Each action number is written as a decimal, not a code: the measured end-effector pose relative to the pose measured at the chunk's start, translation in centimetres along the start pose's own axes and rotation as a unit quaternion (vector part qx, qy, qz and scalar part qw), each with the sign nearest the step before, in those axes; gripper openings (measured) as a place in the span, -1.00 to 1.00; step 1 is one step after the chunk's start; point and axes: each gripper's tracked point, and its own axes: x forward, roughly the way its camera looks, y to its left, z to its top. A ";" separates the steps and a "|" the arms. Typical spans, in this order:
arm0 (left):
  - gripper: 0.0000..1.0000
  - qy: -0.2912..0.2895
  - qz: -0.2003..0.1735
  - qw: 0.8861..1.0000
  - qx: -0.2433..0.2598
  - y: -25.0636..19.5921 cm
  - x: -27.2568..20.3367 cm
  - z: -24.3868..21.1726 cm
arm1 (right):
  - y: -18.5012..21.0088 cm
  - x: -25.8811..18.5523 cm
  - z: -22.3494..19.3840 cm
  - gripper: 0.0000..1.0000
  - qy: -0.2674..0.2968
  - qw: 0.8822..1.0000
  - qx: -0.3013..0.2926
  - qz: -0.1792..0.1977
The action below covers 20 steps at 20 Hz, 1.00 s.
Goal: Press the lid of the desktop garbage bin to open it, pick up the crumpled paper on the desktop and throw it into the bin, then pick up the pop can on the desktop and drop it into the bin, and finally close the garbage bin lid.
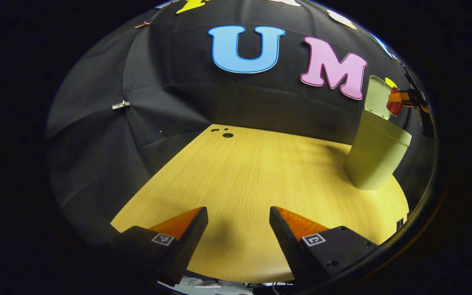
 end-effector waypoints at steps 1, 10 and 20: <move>0.94 0.002 0.001 1.000 -0.013 -0.5 0.2 0.1 | -0.3 0.4 -0.6 0.68 0.006 1.000 0.002 0.002; 0.94 0.014 0.002 1.000 -0.019 -5.4 1.5 1.2 | -1.9 3.2 -4.6 0.68 0.039 0.999 0.004 0.023; 0.94 0.016 -0.017 1.000 -0.011 -9.0 2.0 2.0 | -3.8 3.3 -2.9 0.96 0.015 1.000 0.002 0.017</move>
